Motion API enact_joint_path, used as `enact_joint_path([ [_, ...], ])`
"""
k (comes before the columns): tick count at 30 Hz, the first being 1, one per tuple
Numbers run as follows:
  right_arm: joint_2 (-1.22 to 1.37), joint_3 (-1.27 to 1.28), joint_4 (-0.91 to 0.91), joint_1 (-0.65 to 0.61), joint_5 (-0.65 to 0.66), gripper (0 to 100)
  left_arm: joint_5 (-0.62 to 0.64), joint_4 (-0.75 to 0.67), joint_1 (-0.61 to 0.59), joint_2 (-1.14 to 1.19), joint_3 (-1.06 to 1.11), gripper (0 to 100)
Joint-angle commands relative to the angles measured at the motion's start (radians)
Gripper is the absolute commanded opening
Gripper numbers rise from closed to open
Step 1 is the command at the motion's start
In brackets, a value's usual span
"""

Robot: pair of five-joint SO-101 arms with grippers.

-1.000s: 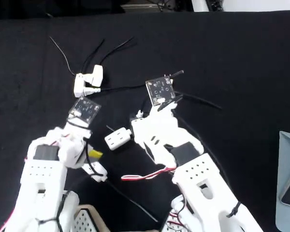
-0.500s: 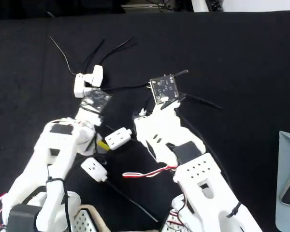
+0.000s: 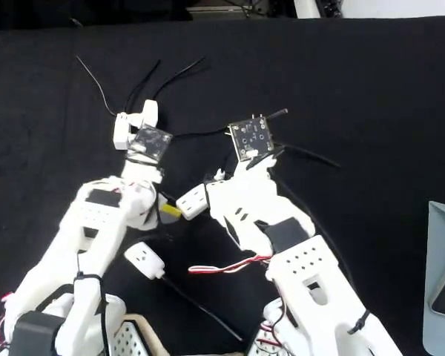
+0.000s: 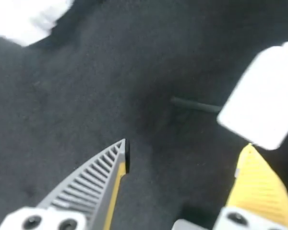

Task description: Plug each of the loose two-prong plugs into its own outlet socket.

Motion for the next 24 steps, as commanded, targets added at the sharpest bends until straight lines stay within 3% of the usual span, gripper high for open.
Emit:
enact_joint_path([
  [1, -0.024, -0.007, -0.014, -0.032, 0.029, 1.2, 0.009, 0.103, -0.085, -0.121, -0.07, 35],
  [5, -0.018, 0.03, -0.052, -0.107, 0.078, 1.2, 0.009, 0.199, -0.156, -0.296, -0.028, 35],
  [12, -0.016, 0.206, -0.327, -0.186, 0.15, 1.2, 0.084, 0.252, -0.211, -0.582, 0.147, 35],
  [24, 0.045, 0.159, -0.345, -0.203, 0.149, 1.2, 0.094, 0.259, -0.216, -0.692, 0.24, 35],
])
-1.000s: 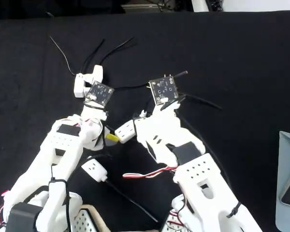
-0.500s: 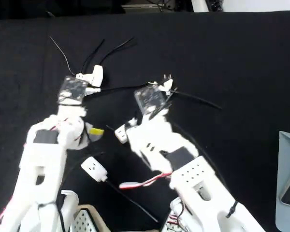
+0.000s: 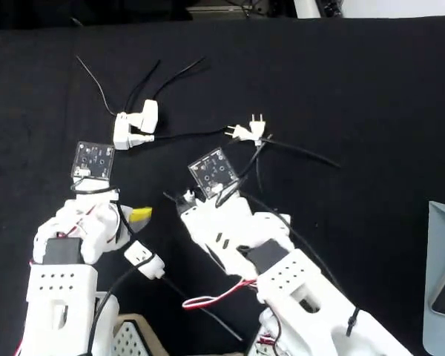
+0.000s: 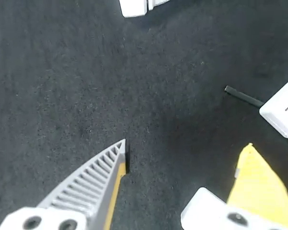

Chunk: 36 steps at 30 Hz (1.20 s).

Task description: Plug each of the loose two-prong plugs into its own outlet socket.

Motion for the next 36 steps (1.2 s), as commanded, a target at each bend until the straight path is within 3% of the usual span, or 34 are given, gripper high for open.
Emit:
enact_joint_path([
  [1, 0.07, -0.076, -0.021, -0.012, 0.005, 1.2, 0.011, 0.006, -0.007, -0.018, -0.004, 35],
  [8, 0.257, -0.191, -0.021, -0.006, 0.005, 1.1, 0.011, 0.006, -0.007, -0.025, 0.01, 35],
  [15, 0.277, -0.162, -0.126, 0.023, 0.008, 1.1, 0.009, 0.006, -0.007, -0.028, 0.018, 35],
  [31, 0.423, -0.183, -0.124, 0.037, 0.012, 1.1, 0.009, 0.006, -0.008, -0.028, 0.019, 35],
  [36, 0.429, -0.185, -0.126, 0.064, 0.069, 1.1, 0.009, 0.006, -0.008, -0.028, 0.019, 35],
])
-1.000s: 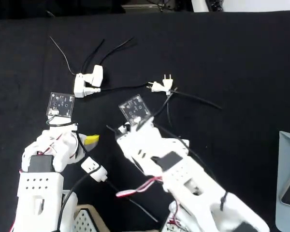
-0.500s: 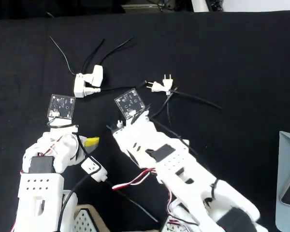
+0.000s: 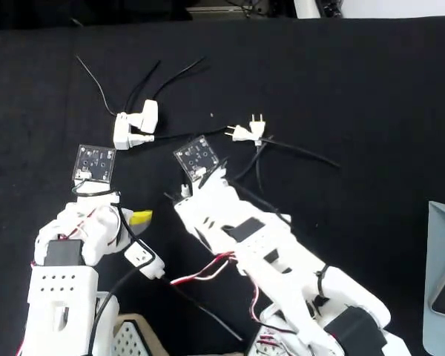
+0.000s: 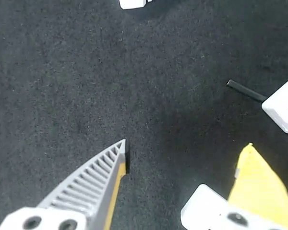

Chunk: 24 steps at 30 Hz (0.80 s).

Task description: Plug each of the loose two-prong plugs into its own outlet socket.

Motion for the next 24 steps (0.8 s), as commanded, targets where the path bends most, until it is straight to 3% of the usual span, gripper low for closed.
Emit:
enact_joint_path([
  [1, -0.001, -0.025, -0.006, 0.034, 0.037, 1.1, 0.009, 0.006, -0.008, -0.014, -0.008, 35],
  [12, 0.059, -0.022, -0.014, 0.029, 0.133, 1.1, 0.009, 0.006, -0.008, -0.014, -0.008, 35],
  [24, 0.087, -0.01, -0.006, 0.031, 0.137, 1.1, 0.011, -0.005, -0.005, -0.014, -0.021, 35],
])
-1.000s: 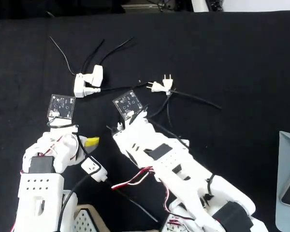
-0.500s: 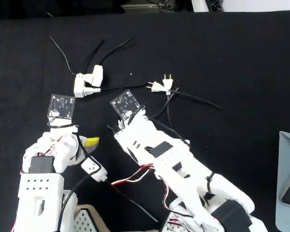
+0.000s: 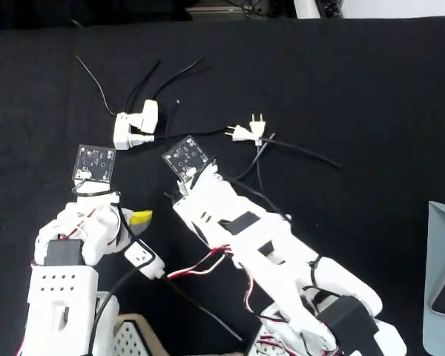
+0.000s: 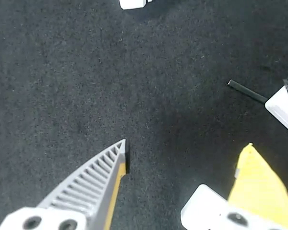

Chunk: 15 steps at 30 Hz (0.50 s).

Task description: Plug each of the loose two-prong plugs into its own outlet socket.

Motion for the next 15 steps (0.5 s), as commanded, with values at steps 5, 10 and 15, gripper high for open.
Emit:
enact_joint_path([
  [5, -0.125, 0.104, 0.005, 0.028, 0.005, 1.1, 0.121, -0.155, 0.001, -0.005, -0.045, 35],
  [10, -0.231, 0.153, 0.002, 0.026, 0.003, 1.1, 0.195, -0.304, 0.038, -0.003, -0.036, 35],
  [15, -0.303, 0.177, 0.005, 0.026, 0.002, 1.1, 0.239, -0.359, 0.157, -0.003, -0.036, 35],
])
